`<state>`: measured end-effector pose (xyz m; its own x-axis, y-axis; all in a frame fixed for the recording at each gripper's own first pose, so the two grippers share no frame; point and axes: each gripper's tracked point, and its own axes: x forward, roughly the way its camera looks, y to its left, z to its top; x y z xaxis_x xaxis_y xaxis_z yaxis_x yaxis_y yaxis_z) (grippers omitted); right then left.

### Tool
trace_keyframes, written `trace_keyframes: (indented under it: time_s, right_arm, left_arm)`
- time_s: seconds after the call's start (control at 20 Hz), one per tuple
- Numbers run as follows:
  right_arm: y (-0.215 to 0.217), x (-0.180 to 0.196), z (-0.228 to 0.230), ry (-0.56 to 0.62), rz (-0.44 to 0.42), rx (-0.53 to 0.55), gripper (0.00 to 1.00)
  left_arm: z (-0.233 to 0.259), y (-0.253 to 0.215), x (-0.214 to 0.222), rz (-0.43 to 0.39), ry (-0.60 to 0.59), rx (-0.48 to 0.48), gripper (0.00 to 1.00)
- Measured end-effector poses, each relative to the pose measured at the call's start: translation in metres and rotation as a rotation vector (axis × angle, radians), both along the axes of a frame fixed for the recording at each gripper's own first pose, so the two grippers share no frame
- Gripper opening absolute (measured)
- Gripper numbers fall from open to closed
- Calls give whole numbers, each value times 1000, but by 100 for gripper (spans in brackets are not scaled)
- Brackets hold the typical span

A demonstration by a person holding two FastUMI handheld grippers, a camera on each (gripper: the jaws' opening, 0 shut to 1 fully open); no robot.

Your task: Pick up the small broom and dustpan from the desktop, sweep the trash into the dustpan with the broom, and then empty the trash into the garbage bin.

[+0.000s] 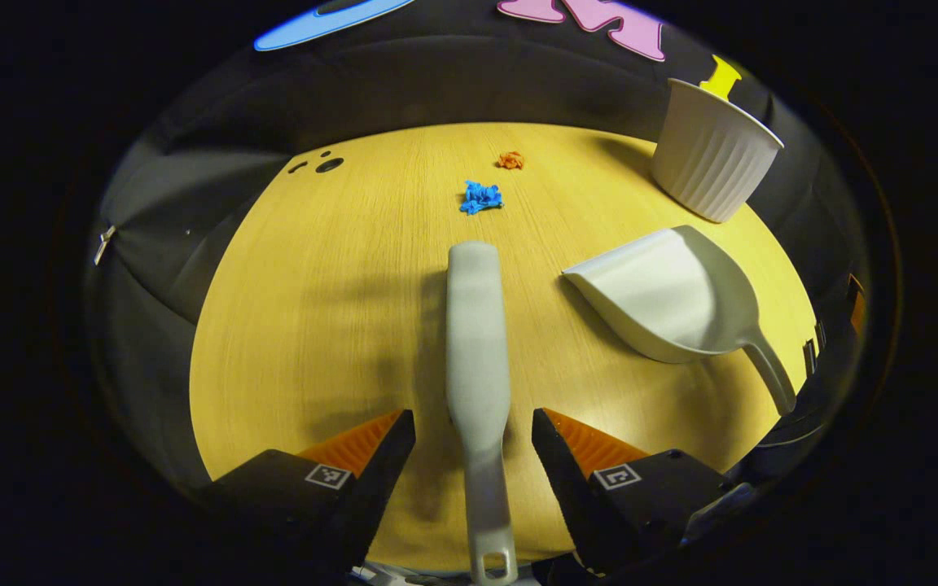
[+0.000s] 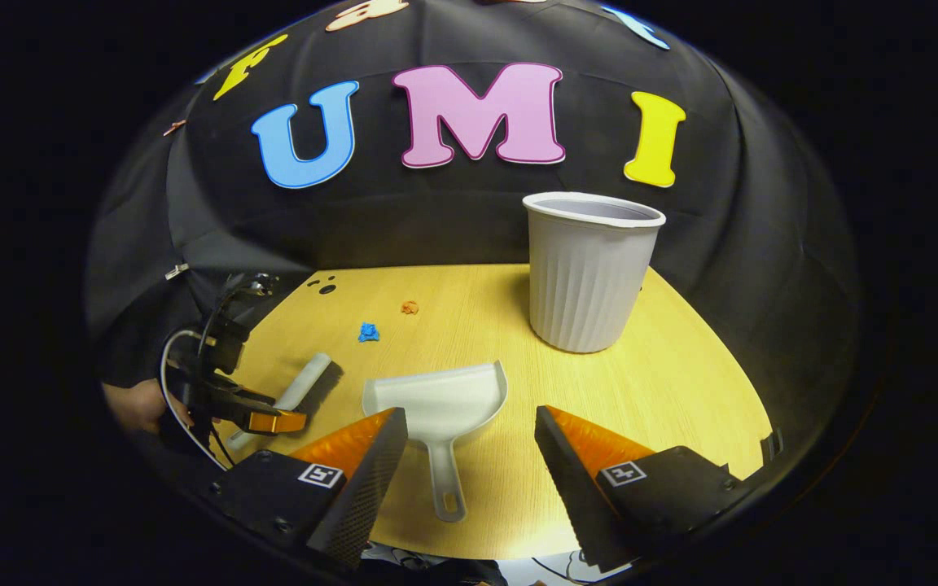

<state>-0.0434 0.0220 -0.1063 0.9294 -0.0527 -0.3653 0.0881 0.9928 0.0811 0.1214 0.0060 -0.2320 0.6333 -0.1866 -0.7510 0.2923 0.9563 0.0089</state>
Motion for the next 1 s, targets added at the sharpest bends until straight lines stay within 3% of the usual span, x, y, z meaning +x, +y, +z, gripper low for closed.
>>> trace_keyframes:
  time_s: [0.3,0.6,1.0]
  right_arm:
    - [-7,-4,-7,32,-36,17,98]
    - [6,-6,-14,68,-25,-3,98]
    - [41,-9,-39,182,-11,18,98]
  left_arm:
    - [-13,1,10,19,33,25,81]
    - [-16,-4,16,42,-7,14,46]
    - [-14,14,2,28,-80,-45,22]
